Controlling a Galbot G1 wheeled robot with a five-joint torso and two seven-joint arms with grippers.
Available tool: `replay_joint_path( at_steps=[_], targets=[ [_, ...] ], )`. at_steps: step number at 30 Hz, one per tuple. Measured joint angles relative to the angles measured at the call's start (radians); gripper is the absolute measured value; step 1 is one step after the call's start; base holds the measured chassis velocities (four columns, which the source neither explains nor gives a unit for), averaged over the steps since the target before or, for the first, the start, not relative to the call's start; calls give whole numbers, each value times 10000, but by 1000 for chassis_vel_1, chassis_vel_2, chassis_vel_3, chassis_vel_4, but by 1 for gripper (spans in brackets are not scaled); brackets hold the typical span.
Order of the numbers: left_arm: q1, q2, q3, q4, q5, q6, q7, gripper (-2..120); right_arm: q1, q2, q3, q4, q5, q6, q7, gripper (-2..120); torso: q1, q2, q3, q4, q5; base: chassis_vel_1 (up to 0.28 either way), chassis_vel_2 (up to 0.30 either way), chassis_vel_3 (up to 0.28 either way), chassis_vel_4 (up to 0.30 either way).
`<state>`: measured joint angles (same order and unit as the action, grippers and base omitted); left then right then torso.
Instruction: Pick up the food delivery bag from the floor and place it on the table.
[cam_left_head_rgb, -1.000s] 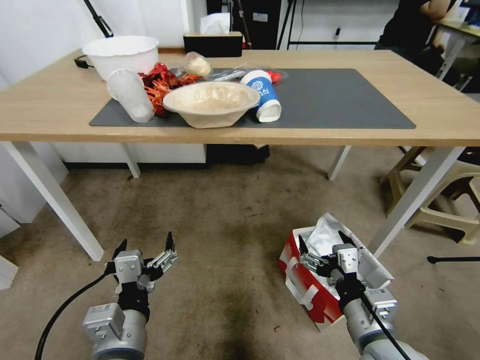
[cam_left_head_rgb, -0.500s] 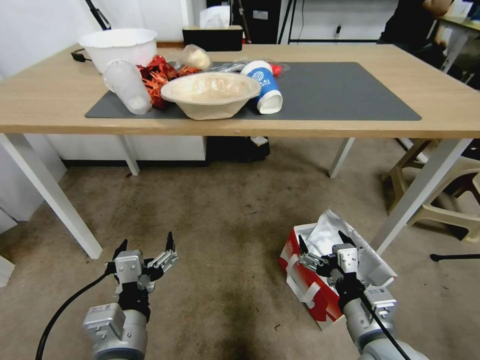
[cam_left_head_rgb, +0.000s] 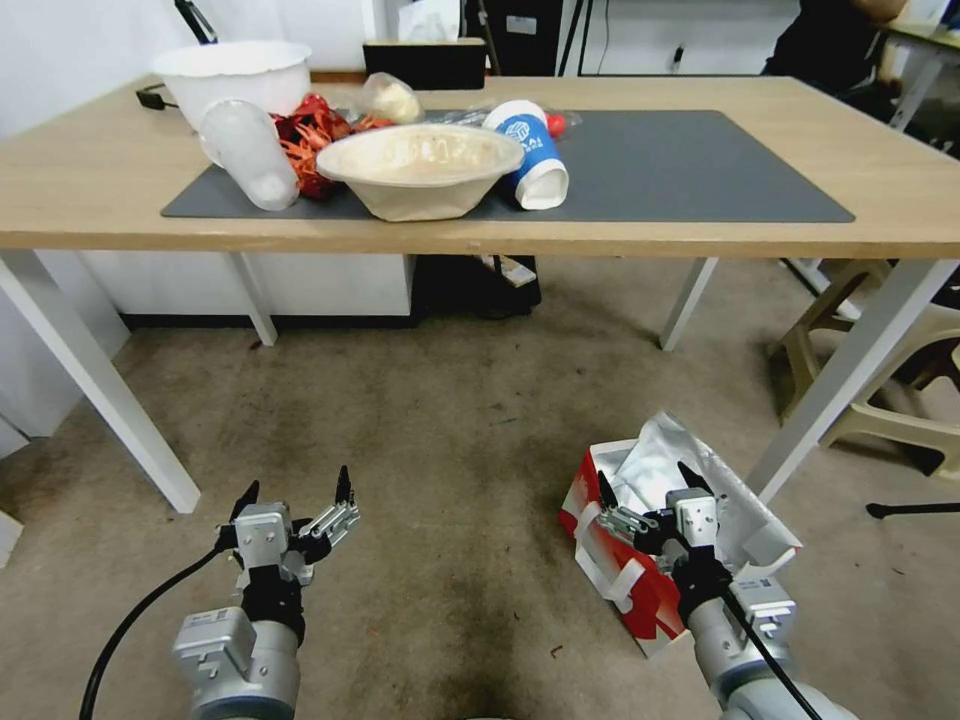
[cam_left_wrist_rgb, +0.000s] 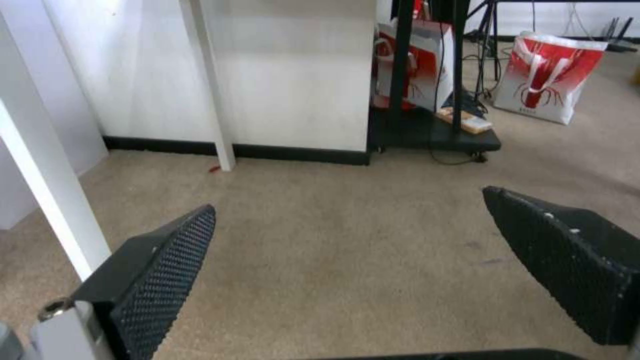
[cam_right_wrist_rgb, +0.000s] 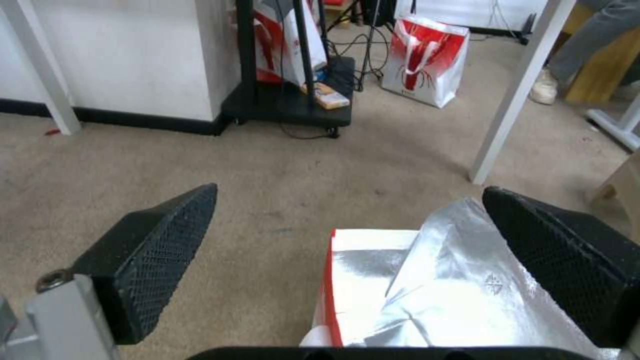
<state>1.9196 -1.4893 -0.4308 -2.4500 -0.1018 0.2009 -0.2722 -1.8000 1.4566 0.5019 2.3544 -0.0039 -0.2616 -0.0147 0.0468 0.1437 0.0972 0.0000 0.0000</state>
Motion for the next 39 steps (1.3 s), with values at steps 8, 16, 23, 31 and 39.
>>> replay_joint_path(
  at_steps=[8,16,23,31,39],
  targets=[
    [39,-56,-2,-33,23,-29,1,100,-15,-42,-11,3,-3,6,0,100,-39,-231,-193,0,0,0,0,0,0],
    [54,-82,-58,-104,18,-46,22,100,-28,-109,-19,-5,-5,9,-2,100,-79,-707,-630,0,1,0,0,0,0],
    [90,-84,-54,-134,22,-88,37,100,-44,-129,-4,31,-2,15,-4,100,-96,-988,-894,0,0,0,0,0,0],
    [169,-124,-6,-160,88,-168,38,100,-83,-123,-29,52,-19,41,-5,100,-143,-1215,-971,0,1,0,0,0,0],
    [195,-122,-31,-167,77,-293,52,100,-73,-108,-45,51,-28,57,-5,100,-148,-1214,-971,0,0,0,0,0,0]
  ],
)
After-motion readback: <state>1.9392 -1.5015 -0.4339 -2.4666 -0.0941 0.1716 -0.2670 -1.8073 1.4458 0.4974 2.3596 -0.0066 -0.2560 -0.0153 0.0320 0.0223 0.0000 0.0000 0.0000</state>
